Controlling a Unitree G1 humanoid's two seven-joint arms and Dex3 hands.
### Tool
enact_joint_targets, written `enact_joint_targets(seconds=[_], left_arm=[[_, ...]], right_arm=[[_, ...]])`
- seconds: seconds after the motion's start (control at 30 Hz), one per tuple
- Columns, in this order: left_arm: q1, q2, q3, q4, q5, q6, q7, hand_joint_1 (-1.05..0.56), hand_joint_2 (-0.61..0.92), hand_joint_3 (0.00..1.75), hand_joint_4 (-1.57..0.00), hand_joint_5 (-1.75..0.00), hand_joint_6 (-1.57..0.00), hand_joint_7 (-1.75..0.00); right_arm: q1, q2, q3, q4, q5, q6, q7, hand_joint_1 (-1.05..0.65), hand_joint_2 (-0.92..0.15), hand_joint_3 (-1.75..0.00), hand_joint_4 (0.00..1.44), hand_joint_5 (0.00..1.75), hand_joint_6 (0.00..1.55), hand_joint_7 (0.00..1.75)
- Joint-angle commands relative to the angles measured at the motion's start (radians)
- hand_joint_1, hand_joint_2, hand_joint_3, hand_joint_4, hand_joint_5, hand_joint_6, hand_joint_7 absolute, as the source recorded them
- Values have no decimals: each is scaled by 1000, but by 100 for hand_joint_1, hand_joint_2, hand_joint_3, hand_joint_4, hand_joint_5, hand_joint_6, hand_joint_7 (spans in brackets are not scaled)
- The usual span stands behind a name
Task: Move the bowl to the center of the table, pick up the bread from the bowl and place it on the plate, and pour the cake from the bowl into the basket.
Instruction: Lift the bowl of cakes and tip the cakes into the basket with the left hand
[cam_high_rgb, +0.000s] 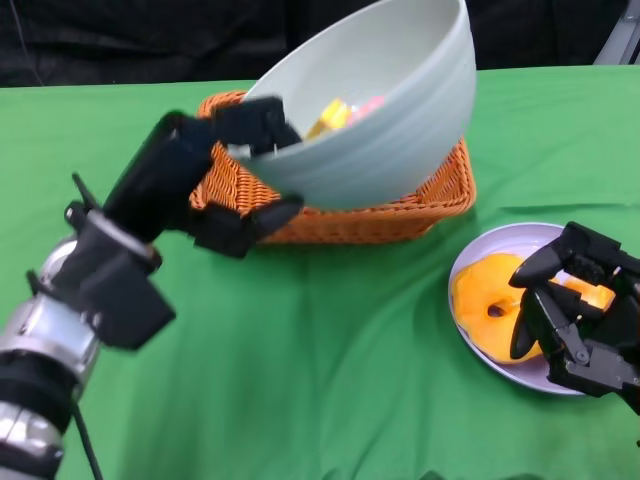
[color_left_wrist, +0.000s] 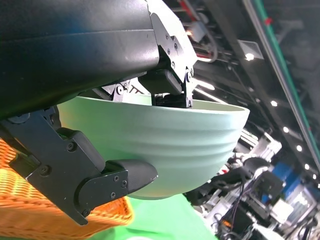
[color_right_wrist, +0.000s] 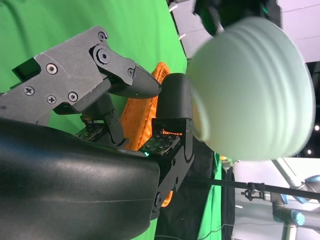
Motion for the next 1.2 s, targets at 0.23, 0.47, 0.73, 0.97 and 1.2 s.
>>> enact_joint_targets(seconds=[0.23, 0.47, 0.73, 0.97, 1.2], left_arm=[[-95, -118, 139, -25, -105, 215, -110, -16, 70, 94, -76, -174, -68, -141], [-171, -206, 218, 17, -161, 362, -168, -19, 68, 94, -75, -175, -67, -148], [-254, -272, 326, 83, -286, 596, -286, -25, 58, 105, -72, -175, -64, -155], [-301, -312, 427, 103, -403, 851, -352, -18, 54, 122, -80, -175, -66, -168], [-312, -330, 538, 75, -549, 1118, -371, -16, 64, 115, -80, -175, -66, -174]], right_arm=[[6, -1, 3, 11, -26, -29, -10, -12, -56, -107, 72, 173, 68, 139], [4, -3, 0, 28, -29, -50, 1, -13, -57, -107, 72, 173, 66, 140], [6, -8, 3, 35, -52, -49, -6, -13, -57, -105, 72, 173, 68, 141], [3, -3, 2, 45, -53, -54, 3, -13, -55, -106, 72, 175, 69, 142], [7, -6, 1, 50, -53, -60, 8, -12, -55, -109, 73, 175, 69, 142]])
